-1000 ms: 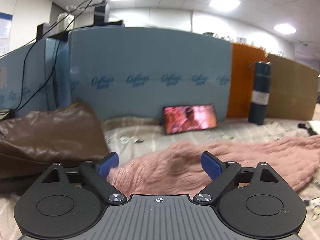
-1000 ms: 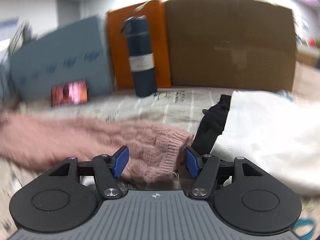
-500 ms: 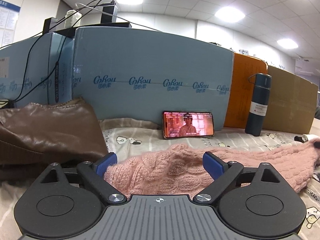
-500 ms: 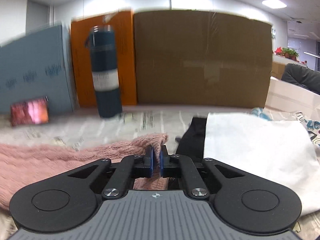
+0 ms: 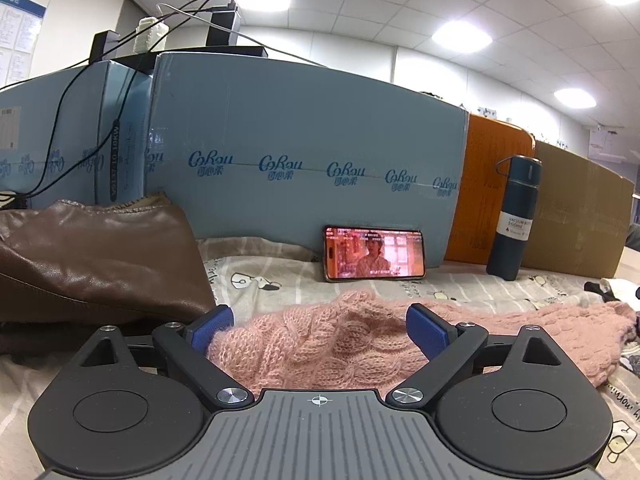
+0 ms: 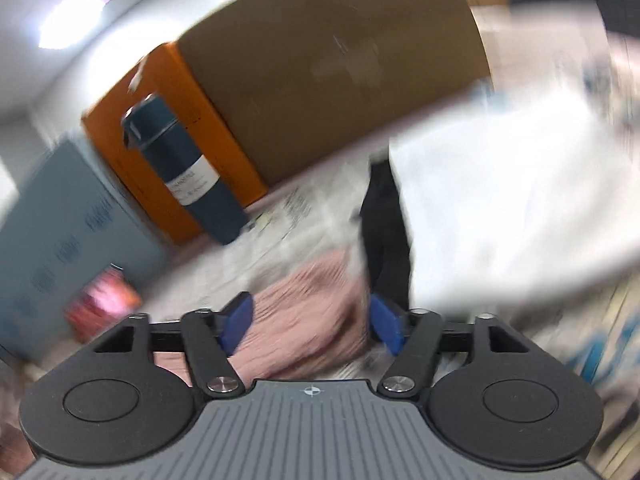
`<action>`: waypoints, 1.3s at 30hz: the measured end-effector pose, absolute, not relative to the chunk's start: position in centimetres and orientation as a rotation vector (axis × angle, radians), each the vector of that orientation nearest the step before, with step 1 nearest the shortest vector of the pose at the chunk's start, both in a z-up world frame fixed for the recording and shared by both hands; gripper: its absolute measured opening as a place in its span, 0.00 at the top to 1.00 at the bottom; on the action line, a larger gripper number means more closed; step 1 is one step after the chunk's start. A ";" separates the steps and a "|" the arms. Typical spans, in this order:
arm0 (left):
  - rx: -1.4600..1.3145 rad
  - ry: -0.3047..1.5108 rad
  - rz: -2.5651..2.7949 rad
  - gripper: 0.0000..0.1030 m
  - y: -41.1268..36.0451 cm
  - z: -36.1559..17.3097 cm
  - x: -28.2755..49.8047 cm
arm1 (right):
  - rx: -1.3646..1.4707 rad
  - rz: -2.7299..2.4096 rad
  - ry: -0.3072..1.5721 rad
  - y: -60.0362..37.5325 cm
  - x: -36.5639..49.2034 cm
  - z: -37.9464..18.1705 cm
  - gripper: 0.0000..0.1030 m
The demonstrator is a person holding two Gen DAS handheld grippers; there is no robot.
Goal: Fold clothes
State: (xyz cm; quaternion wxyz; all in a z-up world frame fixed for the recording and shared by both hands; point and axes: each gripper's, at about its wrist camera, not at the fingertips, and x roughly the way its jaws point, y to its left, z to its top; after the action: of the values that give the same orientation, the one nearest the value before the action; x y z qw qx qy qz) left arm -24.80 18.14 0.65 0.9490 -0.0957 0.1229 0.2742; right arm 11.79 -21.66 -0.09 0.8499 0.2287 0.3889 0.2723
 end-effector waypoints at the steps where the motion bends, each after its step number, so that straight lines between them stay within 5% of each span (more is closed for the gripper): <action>1: -0.196 0.249 0.557 0.07 18.1 0.6 -24.8 | 0.538 0.596 0.872 -21.7 11.9 -0.6 0.35; 9: -0.218 0.242 0.553 0.07 18.3 0.6 -25.0 | 0.649 0.533 0.934 -19.2 12.7 -2.8 0.38; 11: -0.226 0.242 0.553 0.07 18.4 0.5 -25.0 | 0.610 0.504 0.900 -18.2 12.7 -3.0 0.71; 14: -0.237 0.240 0.550 0.07 18.6 0.5 -25.1 | 0.511 0.498 0.798 -16.9 11.8 -3.0 0.86; 28: -0.253 0.195 0.550 0.07 18.7 0.6 -25.6 | 0.295 0.617 0.403 -15.1 7.7 0.3 0.88; 39: -0.270 0.170 0.539 0.07 18.8 0.7 -26.1 | -0.021 0.948 0.470 -6.9 2.2 -0.9 0.86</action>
State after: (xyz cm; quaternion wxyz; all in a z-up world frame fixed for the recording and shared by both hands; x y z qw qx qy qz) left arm -26.07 18.78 0.72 0.9513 -0.1328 0.0835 0.2653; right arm 2.20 -6.94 -0.86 0.8632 -0.0103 0.2242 0.4522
